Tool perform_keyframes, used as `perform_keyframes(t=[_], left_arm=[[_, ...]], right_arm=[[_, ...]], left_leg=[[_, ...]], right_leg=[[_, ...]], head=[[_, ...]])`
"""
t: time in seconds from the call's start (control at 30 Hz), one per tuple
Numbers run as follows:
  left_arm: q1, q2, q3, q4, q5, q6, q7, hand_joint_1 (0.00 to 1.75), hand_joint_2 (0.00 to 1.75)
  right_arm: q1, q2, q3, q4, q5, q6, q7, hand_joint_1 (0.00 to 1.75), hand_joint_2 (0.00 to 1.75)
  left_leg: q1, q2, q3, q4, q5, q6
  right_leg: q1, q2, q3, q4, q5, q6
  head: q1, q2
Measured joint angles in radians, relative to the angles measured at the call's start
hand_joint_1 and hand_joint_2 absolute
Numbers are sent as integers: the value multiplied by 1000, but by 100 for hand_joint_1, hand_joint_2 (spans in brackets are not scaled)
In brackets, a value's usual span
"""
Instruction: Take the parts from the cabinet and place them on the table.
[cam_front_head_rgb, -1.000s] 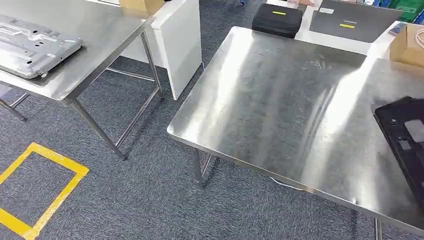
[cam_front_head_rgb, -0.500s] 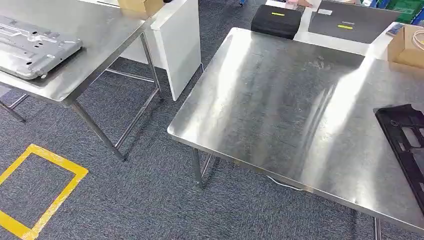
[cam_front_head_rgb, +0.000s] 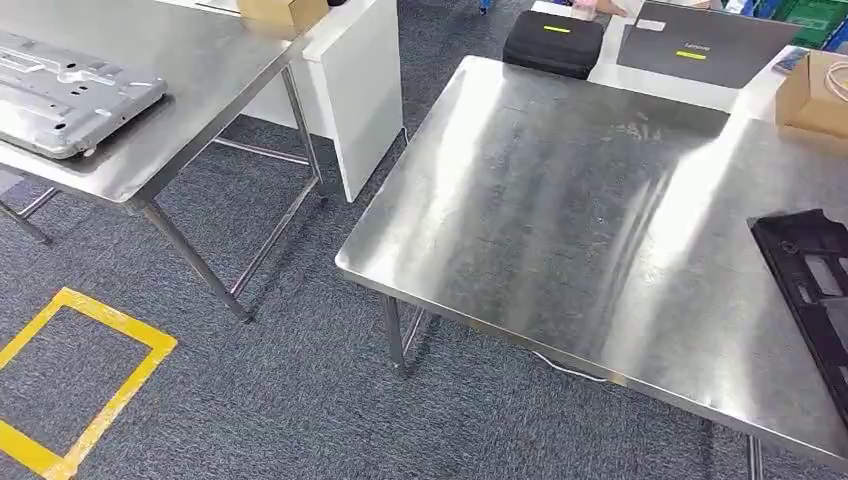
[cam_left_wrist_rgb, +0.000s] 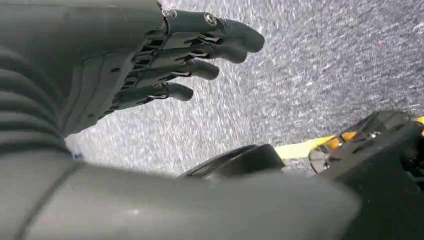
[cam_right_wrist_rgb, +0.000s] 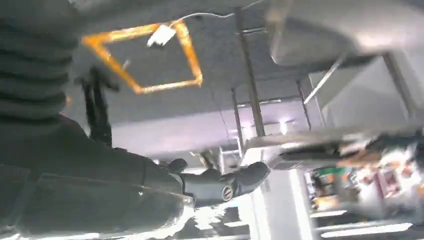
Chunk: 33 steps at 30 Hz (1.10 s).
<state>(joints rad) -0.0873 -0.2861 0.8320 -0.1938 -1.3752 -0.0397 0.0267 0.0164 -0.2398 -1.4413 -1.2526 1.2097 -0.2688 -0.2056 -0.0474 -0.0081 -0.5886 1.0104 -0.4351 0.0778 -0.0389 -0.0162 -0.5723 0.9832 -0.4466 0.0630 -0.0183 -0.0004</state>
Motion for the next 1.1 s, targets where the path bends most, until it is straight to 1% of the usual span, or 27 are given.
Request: perform_keyframes(t=[0.07,0.17,0.23,0.3,0.37,0.43,0.5,0.63,0.7,0.77,0.87,1.1], left_arm=[[0,0,4,0,5,-10,4,0,0],[0,0,12,0,8,-10,7,0,0],[-2,0,12,0,8,-9,9,0,0],[-2,0,15,0,10,-1,9,0,0],[-3,0,17,0,14,19,-8,0,0],[-6,-3,18,0,22,45,-29,0,0],[-11,-8,27,0,31,61,-40,0,0],[-12,-14,36,0,49,67,-63,0,0],[-11,-16,43,0,58,63,-68,0,0],[-10,-19,50,0,59,60,-68,0,0],[-8,-29,55,0,48,57,-53,0,0],[-6,-37,55,1,35,72,-40,0,0]], right_arm=[[-2,83,-39,-119,36,31,-8,0,175],[-2,193,-68,-251,62,33,-19,0,175],[-3,236,-79,-299,69,31,-25,0,175],[-5,277,-88,-340,78,29,-51,0,175],[-13,323,-87,-363,88,26,-85,0,175],[-25,373,-85,-366,102,3,-107,0,175],[-34,413,-77,-363,112,-24,-114,0,175],[-40,478,-54,-353,127,-27,-105,0,175],[-39,513,-39,-335,144,-31,-74,0,175],[-37,535,-23,-304,163,-49,-33,0,175],[-33,558,-12,-242,161,-71,14,0,175],[-30,584,-14,-48,124,-123,90,0,175]], left_leg=[[1,0,0,0,0,0],[1,2,0,-1,0,-1],[1,2,0,-1,0,-1],[1,2,0,-1,0,-2],[1,3,0,-1,0,-2],[1,3,0,-1,0,-2],[1,3,0,-1,1,-2],[1,3,1,-1,1,-2],[1,3,1,-1,1,-2],[1,3,1,-1,1,-2],[1,3,1,-1,1,-3],[1,3,0,-1,1,-3]], right_leg=[[0,0,0,0,0,0],[1,1,0,0,0,0],[1,2,0,0,0,0],[1,2,0,0,0,-1],[1,3,0,0,0,-1],[0,4,1,0,0,-1],[0,4,1,-1,0,-1],[0,4,2,-2,0,-1],[0,4,2,-2,0,-1],[0,4,2,-2,0,-1],[0,4,2,-3,0,-1],[0,4,2,-3,0,-1]], head=[[0,0],[1,0],[0,0],[1,0],[1,0],[0,0],[1,0],[1,0],[1,0],[1,0],[1,0],[1,0]])
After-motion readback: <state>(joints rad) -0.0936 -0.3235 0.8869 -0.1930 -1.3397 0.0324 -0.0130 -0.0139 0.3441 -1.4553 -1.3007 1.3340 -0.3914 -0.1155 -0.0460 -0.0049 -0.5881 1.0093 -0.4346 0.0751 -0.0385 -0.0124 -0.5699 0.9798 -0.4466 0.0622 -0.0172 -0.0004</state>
